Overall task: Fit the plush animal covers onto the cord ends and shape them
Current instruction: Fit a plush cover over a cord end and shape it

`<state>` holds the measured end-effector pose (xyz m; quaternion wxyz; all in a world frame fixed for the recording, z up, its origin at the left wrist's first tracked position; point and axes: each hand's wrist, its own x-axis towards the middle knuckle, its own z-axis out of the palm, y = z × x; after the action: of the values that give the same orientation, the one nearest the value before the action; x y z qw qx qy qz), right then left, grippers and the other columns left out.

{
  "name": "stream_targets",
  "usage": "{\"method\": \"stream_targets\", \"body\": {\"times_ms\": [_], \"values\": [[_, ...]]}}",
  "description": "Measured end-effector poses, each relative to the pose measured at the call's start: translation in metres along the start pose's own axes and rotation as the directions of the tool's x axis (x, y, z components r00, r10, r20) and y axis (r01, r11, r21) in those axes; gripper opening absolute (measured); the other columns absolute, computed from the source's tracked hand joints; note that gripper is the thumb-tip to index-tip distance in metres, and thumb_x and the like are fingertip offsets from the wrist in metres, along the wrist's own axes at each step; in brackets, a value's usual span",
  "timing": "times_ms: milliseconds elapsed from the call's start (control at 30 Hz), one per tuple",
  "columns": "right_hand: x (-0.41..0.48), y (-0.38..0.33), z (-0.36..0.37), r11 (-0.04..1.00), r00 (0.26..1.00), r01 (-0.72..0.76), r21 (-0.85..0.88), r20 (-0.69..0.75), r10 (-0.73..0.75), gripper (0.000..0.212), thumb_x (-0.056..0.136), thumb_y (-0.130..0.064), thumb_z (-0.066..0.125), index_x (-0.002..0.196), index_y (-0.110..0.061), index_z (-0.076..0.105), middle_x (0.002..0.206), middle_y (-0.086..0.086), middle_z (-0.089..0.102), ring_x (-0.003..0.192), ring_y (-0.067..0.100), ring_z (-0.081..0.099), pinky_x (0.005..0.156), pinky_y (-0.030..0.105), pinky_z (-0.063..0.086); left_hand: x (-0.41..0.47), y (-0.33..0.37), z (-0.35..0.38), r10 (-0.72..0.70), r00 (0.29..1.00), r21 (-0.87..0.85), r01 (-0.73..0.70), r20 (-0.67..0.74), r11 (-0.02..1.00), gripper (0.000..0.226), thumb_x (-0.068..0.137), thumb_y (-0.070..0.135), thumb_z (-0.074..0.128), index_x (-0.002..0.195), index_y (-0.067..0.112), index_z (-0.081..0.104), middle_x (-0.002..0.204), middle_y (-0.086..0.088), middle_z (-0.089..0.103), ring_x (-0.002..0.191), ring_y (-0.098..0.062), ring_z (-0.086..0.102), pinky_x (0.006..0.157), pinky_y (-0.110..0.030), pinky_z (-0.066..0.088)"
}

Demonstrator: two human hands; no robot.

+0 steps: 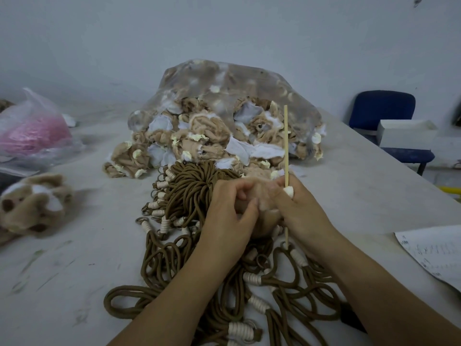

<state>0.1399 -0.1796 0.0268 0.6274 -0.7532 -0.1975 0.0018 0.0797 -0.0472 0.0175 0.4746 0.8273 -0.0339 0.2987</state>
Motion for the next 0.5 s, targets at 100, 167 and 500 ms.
{"method": "stream_targets", "body": {"times_ms": [100, 167, 500], "values": [[-0.002, 0.000, 0.001, 0.997, 0.998, 0.059, -0.050, -0.009, -0.060, 0.016, 0.095, -0.040, 0.050, 0.080, -0.035, 0.051, 0.060, -0.012, 0.061, 0.051, 0.001, 0.053, 0.048, 0.016, 0.043, 0.001, -0.003, 0.003, -0.022, 0.996, 0.073, 0.016, 0.083, 0.997, 0.032, 0.093, 0.019, 0.060, 0.124, 0.026, 0.055, 0.103, 0.018, 0.040, 0.093, 0.009, 0.046, 0.078, -0.002, 0.037], [-0.002, 0.000, 0.000, 0.994, 0.997, 0.082, -0.070, 0.015, -0.081, 0.016, 0.096, -0.039, 0.049, 0.081, -0.034, 0.051, 0.059, -0.014, 0.061, 0.049, -0.002, 0.052, 0.046, 0.013, 0.041, 0.002, -0.006, 0.003, -0.053, 0.996, 0.120, 0.044, 0.077, 0.992, 0.026, 0.093, 0.023, 0.059, 0.119, 0.026, 0.058, 0.101, 0.017, 0.039, 0.091, 0.010, 0.046, 0.073, -0.002, 0.038], [-0.009, -0.011, -0.003, 0.823, 0.936, 0.345, -0.451, 0.099, -0.338, 0.032, 0.093, -0.066, 0.028, 0.087, -0.041, 0.046, 0.088, -0.017, 0.050, 0.083, -0.005, 0.051, 0.062, 0.014, 0.036, 0.009, -0.014, -0.010, -0.306, 0.938, -0.121, 0.289, -0.166, 0.950, 0.011, 0.090, 0.025, 0.056, 0.083, 0.031, 0.061, 0.089, 0.006, 0.062, 0.079, 0.000, 0.057, 0.060, -0.011, 0.043]]}}
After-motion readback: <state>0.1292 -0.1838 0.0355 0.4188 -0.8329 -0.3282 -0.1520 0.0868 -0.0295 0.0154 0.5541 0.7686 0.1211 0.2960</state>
